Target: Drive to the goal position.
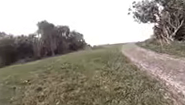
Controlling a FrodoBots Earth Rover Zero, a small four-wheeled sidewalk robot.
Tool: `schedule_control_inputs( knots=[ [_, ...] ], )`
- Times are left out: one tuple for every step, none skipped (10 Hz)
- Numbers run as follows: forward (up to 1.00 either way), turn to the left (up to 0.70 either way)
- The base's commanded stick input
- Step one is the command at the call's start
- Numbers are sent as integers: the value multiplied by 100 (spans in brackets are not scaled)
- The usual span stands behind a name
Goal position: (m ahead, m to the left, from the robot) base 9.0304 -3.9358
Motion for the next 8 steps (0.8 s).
schedule_control_inputs(
  knots=[
    [70, -34],
    [70, -34],
    [70, -34],
    [70, -34],
    [70, -14],
    [70, 0],
    [70, 0],
    [70, 0]
  ],
)
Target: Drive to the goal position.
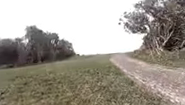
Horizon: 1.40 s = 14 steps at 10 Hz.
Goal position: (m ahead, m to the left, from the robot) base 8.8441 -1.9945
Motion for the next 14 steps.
schedule_control_inputs(
  knots=[
    [70, 0],
    [70, 0],
    [70, 0],
    [70, 0],
    [70, 0],
    [70, 0],
    [70, 0],
    [70, 0],
    [70, 0],
    [70, 0],
    [70, 0],
    [69, 0],
    [69, 0],
    [68, 0]
  ],
)
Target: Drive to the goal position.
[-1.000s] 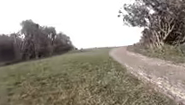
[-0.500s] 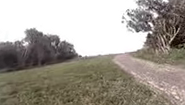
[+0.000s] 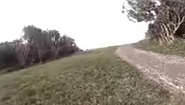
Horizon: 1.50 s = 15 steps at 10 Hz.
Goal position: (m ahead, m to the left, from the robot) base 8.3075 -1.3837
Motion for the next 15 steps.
schedule_control_inputs(
  knots=[
    [68, 0],
    [68, 0],
    [67, 0],
    [67, 0],
    [67, 0],
    [67, 0],
    [67, 0],
    [67, 0],
    [67, 0],
    [67, 0],
    [66, 0],
    [65, 0],
    [65, 0],
    [65, 0],
    [65, 0]
  ],
)
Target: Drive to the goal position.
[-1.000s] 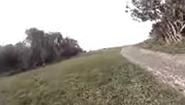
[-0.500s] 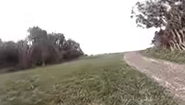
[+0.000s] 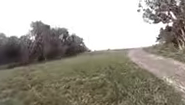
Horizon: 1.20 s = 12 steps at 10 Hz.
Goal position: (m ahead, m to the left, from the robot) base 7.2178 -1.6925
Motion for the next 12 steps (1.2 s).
schedule_control_inputs(
  knots=[
    [65, 0],
    [65, 0],
    [65, 0],
    [65, 0],
    [64, 0],
    [64, 0],
    [64, 0],
    [64, 0],
    [64, 0],
    [64, 0],
    [70, 0],
    [70, 0]
  ],
)
